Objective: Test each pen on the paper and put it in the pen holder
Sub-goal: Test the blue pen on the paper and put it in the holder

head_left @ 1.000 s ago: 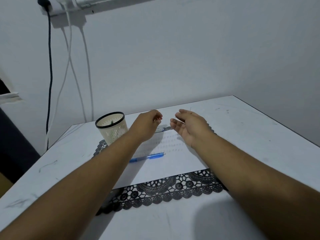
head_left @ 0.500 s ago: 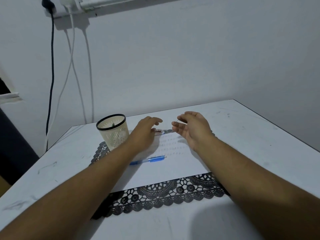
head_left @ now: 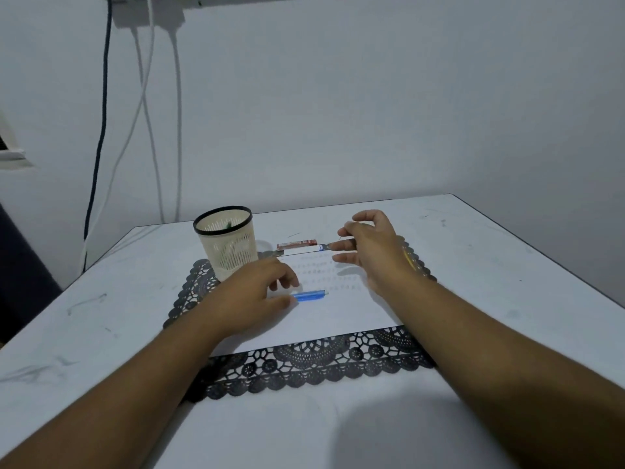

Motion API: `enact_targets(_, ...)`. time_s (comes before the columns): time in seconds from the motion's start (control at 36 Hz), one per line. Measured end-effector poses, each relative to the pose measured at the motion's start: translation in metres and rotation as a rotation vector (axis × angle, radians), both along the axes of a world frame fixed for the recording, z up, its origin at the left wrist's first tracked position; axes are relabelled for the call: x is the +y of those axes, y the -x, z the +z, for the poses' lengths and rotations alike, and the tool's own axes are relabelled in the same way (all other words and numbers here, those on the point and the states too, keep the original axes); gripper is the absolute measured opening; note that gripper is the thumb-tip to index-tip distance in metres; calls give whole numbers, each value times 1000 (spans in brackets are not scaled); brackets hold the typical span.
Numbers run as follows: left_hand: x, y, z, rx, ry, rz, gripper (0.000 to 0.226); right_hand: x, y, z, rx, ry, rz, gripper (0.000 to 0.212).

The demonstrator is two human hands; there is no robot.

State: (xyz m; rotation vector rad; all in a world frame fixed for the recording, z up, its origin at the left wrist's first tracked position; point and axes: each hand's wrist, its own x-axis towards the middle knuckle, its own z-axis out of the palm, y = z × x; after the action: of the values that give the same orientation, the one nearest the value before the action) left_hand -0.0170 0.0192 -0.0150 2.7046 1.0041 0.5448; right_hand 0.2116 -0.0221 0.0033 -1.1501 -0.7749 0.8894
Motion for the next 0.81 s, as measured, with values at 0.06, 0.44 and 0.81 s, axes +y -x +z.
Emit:
enact_targets(0.06,0,2,-1,7,32,17,15,-1,2,-1,-10,-3,5,16)
enact_targets(0.44,2,9,-1,-79,64,54,8,-3,15,-1,-39,-62,48,13)
enact_targets(0.81,0,11,4,-491,221,86,10,-8,30,10,-76,-215,23,12)
